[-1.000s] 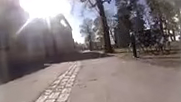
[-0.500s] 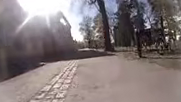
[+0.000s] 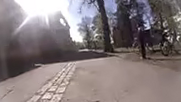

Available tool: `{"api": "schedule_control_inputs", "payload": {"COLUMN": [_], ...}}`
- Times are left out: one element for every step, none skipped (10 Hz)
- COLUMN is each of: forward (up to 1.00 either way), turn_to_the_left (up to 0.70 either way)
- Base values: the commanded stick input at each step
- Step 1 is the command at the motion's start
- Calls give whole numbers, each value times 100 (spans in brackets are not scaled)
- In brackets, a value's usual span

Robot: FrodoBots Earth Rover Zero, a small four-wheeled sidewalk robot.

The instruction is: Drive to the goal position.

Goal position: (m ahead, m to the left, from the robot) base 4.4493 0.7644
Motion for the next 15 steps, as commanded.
{"api": "schedule_control_inputs", "payload": {"forward": [100, 100, 100, 100, 100, 100, 100, 100, 100, 100, 100, 100, 100, 100, 100], "turn_to_the_left": [0, 0, 0, 0, 0, 0, 0, 0, 0, 0, 0, 0, 0, 0, 0]}}
